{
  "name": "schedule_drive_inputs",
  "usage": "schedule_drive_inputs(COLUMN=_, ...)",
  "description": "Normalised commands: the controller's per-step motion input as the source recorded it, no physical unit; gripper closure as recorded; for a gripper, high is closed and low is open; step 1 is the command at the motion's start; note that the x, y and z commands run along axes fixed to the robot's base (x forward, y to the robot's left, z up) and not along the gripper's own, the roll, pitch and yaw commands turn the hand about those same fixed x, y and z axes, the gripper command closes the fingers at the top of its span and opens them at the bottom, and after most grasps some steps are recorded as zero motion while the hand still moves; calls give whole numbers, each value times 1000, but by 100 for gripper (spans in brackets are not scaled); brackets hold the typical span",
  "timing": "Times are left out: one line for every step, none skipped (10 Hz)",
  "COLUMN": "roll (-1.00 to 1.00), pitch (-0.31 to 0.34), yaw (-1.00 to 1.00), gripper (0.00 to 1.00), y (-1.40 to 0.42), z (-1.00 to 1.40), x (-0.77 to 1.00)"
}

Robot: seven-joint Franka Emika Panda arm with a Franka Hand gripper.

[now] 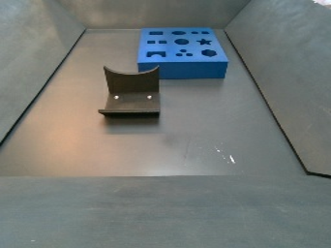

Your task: Insert the 3 prong object.

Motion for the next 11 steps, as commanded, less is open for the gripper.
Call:
schedule_drive_inputs(roll=0, pitch=0, yaw=-683, gripper=100, y=411, z=-1000, x=-20)
schedule_drive_inputs(roll=4, pitch=0, yaw=-654, gripper=100, y=394, z=-1000, x=-3)
schedule_drive_inputs(roll=3, pitch=0, yaw=-629, gripper=100, y=403, z=-1000, x=0)
schedule_drive_inputs(roll=27, pitch=-10, yaw=-657, gripper=100, y=303, z=-903, x=0)
schedule_drive_inputs(roll=4, pitch=-53, yaw=-686, gripper=100, y=220, z=-871, x=23)
schedule_drive_inputs(roll=31, pitch=-36, yaw=-697, gripper=100, y=211, z=-860, x=31)
schedule_drive_inputs(roll=37, pitch=-61, yaw=-669, gripper=100, y=183, z=-820, x=103)
schedule_drive_inputs(roll=0, pitch=-129, yaw=-580, gripper=100, y=163, z=-771, x=234)
schedule_drive_inputs(roll=-27, pitch=-43, yaw=-286, gripper=100, y=54, z=-417, x=157)
schedule_drive_inputs(roll=0, pitch=0, yaw=-203, gripper=100, y=57, z=-369, x=23)
schedule_drive_inputs(roll=23, pitch=19, yaw=-200, gripper=100, y=86, z=-280, x=0)
